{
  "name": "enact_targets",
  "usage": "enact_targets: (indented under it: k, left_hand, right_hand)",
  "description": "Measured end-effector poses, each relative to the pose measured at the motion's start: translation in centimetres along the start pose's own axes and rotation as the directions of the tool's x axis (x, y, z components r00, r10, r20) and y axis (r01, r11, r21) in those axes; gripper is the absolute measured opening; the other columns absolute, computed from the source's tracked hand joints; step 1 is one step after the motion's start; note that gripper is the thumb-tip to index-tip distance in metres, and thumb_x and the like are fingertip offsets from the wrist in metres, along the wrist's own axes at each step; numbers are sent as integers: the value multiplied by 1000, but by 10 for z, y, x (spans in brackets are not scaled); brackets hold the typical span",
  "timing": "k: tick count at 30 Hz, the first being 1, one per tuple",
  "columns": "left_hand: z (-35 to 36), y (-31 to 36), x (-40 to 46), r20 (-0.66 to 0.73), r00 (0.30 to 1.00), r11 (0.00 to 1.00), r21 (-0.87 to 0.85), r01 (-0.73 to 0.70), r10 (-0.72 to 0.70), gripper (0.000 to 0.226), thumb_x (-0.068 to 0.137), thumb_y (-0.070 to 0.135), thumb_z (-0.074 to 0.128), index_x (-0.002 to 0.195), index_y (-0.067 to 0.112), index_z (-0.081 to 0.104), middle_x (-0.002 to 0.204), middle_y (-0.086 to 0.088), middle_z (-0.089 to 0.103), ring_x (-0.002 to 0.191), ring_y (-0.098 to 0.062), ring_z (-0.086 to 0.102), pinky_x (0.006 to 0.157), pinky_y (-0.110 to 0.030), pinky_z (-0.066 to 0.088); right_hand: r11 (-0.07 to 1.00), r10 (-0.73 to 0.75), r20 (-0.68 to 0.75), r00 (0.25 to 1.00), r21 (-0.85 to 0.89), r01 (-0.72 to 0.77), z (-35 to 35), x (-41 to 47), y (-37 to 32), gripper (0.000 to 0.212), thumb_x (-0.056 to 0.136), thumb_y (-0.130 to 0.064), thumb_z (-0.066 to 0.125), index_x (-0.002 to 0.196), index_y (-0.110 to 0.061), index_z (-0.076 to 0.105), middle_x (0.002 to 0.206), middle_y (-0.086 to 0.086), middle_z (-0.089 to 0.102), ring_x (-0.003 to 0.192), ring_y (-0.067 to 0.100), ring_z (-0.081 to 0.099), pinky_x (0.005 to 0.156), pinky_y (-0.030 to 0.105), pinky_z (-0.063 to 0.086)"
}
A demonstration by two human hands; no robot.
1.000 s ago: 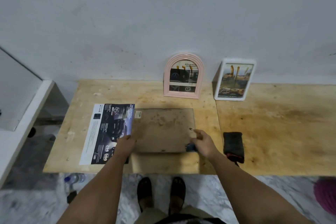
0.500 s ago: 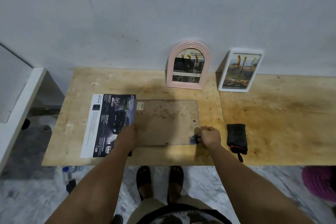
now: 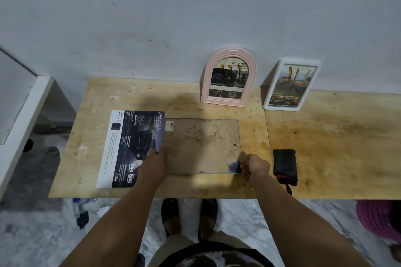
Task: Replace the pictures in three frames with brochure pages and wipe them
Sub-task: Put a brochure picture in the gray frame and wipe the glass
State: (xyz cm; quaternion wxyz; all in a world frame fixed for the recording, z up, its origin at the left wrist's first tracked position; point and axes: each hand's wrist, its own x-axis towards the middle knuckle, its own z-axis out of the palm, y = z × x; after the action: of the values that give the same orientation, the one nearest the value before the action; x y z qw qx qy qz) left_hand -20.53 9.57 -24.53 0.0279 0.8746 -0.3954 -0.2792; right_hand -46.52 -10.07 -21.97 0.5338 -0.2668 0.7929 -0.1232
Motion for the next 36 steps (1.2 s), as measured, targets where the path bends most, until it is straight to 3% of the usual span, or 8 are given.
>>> enact_targets:
  k: [4, 9, 12, 18, 28, 31, 36]
  left_hand:
    - [1, 0, 1, 2, 1000, 1000, 26, -5, 5, 53, 102, 11, 35, 155, 10, 27, 127, -18, 47, 96, -33, 64, 84, -43, 54]
    - [3, 0, 1, -8, 1000, 999, 30, -15, 15, 52, 102, 8, 36, 154, 9, 31, 128, -20, 48, 97, -34, 64, 85, -46, 55]
    - [4, 0, 2, -2, 1000, 999, 39, -7, 7, 54, 101, 6, 38, 154, 9, 30, 129, -19, 47, 97, -35, 64, 86, -49, 55]
    - [5, -1, 3, 21, 1000, 997, 72, 4, -5, 60, 98, 3, 40, 156, 11, 26, 131, -18, 44, 97, -34, 64, 86, -50, 56]
    - [4, 2, 3, 32, 999, 995, 97, 6, -9, 61, 97, 2, 44, 155, 9, 27, 132, -17, 45, 101, -35, 64, 85, -48, 55]
    - [4, 2, 3, 30, 999, 994, 105, 8, -11, 60, 98, 3, 43, 156, 10, 26, 132, -16, 45, 102, -35, 64, 83, -46, 54]
    - [3, 3, 3, 44, 999, 991, 134, 14, -20, 64, 98, 5, 42, 158, 11, 19, 137, -17, 44, 106, -35, 63, 83, -46, 54]
  right_hand:
    - [997, 72, 14, 997, 9, -72, -2, 2, -2, 20, 87, -11, 58, 81, 3, 71, 68, 17, 65, 46, 21, 44, 47, 33, 37]
    - [999, 53, -47, 997, 7, -53, 3, -5, -4, 22, 90, -17, 57, 84, 0, 70, 70, 15, 71, 51, 22, 54, 45, 31, 43]
    - [997, 73, -36, 997, 7, -73, 7, -7, -10, 27, 88, -17, 54, 87, 2, 73, 78, 18, 76, 47, 22, 52, 42, 29, 41]
    - [985, 167, 60, 984, 35, -169, 3, -1, -13, 35, 85, -14, 49, 96, 6, 76, 78, 16, 70, 47, 23, 46, 48, 31, 40]
    - [986, 128, 214, 968, 80, -148, -9, 1, 0, 20, 89, -23, 61, 84, -8, 72, 77, 6, 66, 57, 15, 46, 54, 29, 30]
    - [990, 116, 278, 953, 42, -133, -11, 4, 0, 25, 90, -29, 64, 74, -11, 66, 64, 4, 56, 51, 15, 39, 52, 30, 25]
    - [993, 112, 313, 943, 6, -120, -13, 6, -3, 33, 89, -30, 69, 64, -13, 56, 61, 9, 48, 51, 20, 34, 53, 31, 23]
